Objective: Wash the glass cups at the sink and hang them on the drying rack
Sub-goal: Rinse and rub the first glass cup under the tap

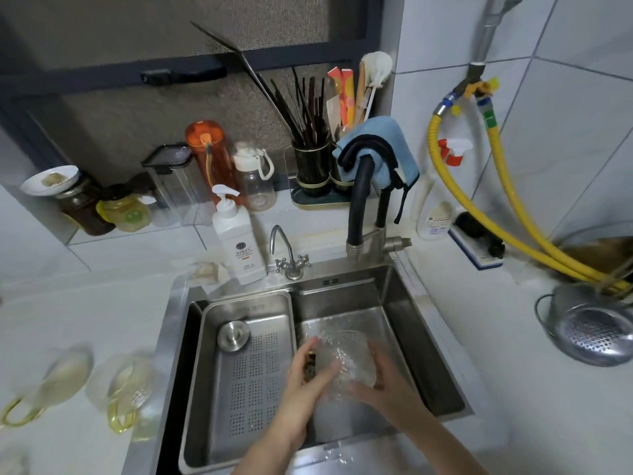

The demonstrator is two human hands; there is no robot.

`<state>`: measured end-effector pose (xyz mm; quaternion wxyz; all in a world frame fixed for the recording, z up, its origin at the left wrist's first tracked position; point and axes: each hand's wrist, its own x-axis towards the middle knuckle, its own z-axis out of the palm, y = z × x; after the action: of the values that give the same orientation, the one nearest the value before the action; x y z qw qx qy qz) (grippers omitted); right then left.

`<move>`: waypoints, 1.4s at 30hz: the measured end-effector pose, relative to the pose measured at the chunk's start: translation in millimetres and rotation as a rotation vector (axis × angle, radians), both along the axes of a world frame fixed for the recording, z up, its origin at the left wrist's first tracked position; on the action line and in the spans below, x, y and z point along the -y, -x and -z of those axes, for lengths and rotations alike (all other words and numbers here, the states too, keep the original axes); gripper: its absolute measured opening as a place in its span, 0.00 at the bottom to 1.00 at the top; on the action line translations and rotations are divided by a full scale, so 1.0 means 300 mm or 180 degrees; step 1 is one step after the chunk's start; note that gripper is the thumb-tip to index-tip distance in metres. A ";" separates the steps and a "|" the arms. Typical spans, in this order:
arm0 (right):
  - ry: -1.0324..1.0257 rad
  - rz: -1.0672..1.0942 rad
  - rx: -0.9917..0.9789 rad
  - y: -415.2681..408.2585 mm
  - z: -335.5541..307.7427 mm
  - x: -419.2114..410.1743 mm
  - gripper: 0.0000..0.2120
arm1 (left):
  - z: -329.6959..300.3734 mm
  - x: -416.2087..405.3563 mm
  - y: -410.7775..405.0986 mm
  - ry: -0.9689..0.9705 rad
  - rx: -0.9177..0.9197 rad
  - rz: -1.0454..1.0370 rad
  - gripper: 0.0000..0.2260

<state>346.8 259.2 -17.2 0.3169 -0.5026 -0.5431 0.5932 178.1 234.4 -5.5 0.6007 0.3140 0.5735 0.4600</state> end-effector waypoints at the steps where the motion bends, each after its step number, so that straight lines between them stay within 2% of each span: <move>1: -0.0094 -0.0103 0.0113 0.002 -0.008 -0.009 0.52 | -0.003 -0.005 0.003 0.0079 0.0027 -0.0049 0.30; 4: -0.0311 -0.0287 0.0369 -0.024 -0.012 -0.044 0.50 | -0.018 -0.035 0.000 0.0380 0.0336 -0.0072 0.26; 6: -0.0391 -0.0243 0.0392 -0.048 -0.018 -0.061 0.41 | -0.025 -0.054 -0.011 0.0624 0.0483 -0.0040 0.26; 9: -0.0316 0.0012 -0.0024 -0.068 -0.001 -0.081 0.27 | -0.021 -0.073 -0.043 0.0968 0.0722 -0.0060 0.26; 12: -0.0297 0.0217 -0.0150 -0.072 0.008 -0.088 0.27 | -0.006 -0.083 -0.080 0.1248 0.0811 -0.0031 0.27; 14: -0.0230 0.0125 -0.0205 -0.078 0.016 -0.093 0.29 | 0.001 -0.089 -0.107 0.1323 0.0637 -0.0083 0.34; 16: -0.0083 0.0077 -0.0281 -0.083 0.029 -0.105 0.30 | 0.029 -0.103 -0.125 0.1291 0.0526 -0.0249 0.39; 17: -0.0029 0.0074 -0.0317 -0.087 0.039 -0.113 0.31 | 0.037 -0.108 -0.130 0.1238 0.0505 -0.0349 0.38; 20: 0.0191 0.0133 -0.0423 -0.086 0.059 -0.137 0.31 | 0.017 -0.118 -0.139 0.0871 0.0280 -0.0644 0.20; 23: 0.0336 0.0283 -0.0520 -0.060 0.059 -0.153 0.26 | 0.005 -0.113 -0.134 0.0745 0.0305 -0.0640 0.14; 26: 0.0365 0.0415 -0.0488 -0.031 0.047 -0.172 0.27 | -0.005 -0.089 -0.136 0.0764 0.0412 -0.0657 0.15; 30: 0.0359 0.0290 -0.0441 -0.001 0.022 -0.179 0.23 | 0.040 -0.061 -0.134 0.0803 0.0494 -0.0631 0.33; 31: 0.0363 0.0270 -0.0415 0.004 0.016 -0.175 0.23 | 0.048 -0.057 -0.131 0.0781 0.0506 -0.0615 0.33; 33: 0.0341 0.0292 -0.0364 0.012 0.008 -0.162 0.25 | 0.042 -0.045 -0.126 0.0674 0.0513 -0.0624 0.26; 37: 0.0208 0.0228 -0.0257 0.055 -0.033 -0.127 0.21 | 0.008 -0.018 -0.106 0.0404 0.0651 -0.0814 0.13; 38: 0.0173 0.0218 -0.0263 0.071 -0.043 -0.116 0.20 | -0.002 -0.009 -0.094 0.0378 0.0688 -0.0938 0.13; 42: -0.0066 0.0014 -0.0145 0.178 -0.109 -0.056 0.18 | -0.032 0.054 0.003 0.0176 0.0750 -0.1421 0.21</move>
<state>293.4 275.9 15.6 0.3357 -0.4869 -0.5408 0.5981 177.2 218.1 4.2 0.5553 0.1072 0.5671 0.5988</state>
